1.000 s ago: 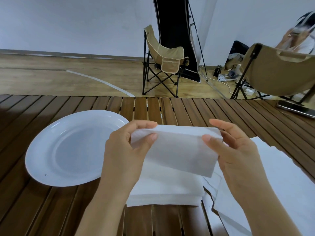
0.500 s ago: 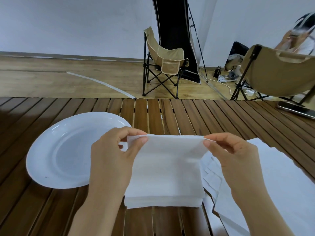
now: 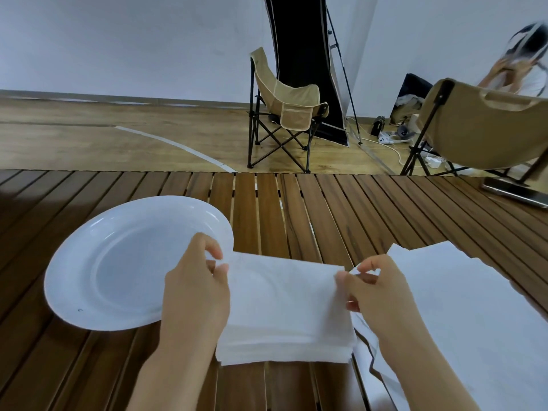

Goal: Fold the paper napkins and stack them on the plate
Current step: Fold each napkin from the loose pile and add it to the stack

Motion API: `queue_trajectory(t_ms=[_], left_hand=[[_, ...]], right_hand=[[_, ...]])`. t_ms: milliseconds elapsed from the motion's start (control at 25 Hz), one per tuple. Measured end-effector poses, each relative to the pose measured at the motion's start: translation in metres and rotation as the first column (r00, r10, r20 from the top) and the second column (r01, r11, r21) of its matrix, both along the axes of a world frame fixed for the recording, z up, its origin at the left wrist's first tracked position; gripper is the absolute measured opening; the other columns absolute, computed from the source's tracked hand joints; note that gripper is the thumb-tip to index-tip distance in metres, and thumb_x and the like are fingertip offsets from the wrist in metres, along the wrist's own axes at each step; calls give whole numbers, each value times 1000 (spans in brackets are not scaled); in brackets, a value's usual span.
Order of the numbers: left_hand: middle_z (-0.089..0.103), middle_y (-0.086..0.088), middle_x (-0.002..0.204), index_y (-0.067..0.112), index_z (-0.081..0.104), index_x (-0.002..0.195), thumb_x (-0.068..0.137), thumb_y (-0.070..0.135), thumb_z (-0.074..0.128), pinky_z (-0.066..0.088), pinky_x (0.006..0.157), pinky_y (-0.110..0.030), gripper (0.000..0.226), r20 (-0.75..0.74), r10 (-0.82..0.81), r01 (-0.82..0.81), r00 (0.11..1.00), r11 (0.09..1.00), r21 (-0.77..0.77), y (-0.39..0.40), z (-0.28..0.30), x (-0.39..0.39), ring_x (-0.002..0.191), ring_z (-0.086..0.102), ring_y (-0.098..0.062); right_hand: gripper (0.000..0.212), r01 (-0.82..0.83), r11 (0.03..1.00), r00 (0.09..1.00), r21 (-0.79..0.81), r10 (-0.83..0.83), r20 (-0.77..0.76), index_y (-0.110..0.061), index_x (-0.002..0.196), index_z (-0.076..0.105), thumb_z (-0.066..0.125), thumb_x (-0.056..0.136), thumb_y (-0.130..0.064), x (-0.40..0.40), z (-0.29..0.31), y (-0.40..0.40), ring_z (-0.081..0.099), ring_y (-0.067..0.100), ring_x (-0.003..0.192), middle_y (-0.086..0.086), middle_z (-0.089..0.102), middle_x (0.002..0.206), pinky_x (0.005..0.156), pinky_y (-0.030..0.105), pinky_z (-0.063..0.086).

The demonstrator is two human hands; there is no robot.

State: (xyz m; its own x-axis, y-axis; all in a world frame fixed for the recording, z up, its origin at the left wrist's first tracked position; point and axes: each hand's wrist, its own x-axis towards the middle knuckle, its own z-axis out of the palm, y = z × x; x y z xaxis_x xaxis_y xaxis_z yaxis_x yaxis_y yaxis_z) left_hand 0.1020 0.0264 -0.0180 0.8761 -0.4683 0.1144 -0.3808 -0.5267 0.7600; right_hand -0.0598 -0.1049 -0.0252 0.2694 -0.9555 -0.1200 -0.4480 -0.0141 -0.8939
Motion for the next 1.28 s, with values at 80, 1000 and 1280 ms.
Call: queue_trajectory(t_ms=[80,1000,1280], left_hand=[[62,7,98,26,61,83,93,14,55,31,58,-8,17,-44,-52,56,998,995,79,0,-8,1,82,53,-8],[27,7,153,34,38,142,98,27,47,30,107,-26,46,-295,-294,389,909,855,344,8,3,-15,137,33,-17],[39,7,141,35,38,138,97,34,47,37,87,-19,41,-266,-300,382,916,855,350,7,-3,-16,120,46,-13]], right_hand=[[12,-53,998,994,-19,51,-99,-16,79,63,68,82,-6,-3,-6,-3,65,26,78,4,66,79,80,47,56],[40,-357,931,790,77,345,-508,-27,137,48,42,99,-18,-8,-2,6,49,13,88,2,56,127,57,14,42],[38,-375,925,795,52,350,-495,-28,134,49,42,99,-17,-14,-2,3,51,13,100,-2,52,131,64,16,42]])
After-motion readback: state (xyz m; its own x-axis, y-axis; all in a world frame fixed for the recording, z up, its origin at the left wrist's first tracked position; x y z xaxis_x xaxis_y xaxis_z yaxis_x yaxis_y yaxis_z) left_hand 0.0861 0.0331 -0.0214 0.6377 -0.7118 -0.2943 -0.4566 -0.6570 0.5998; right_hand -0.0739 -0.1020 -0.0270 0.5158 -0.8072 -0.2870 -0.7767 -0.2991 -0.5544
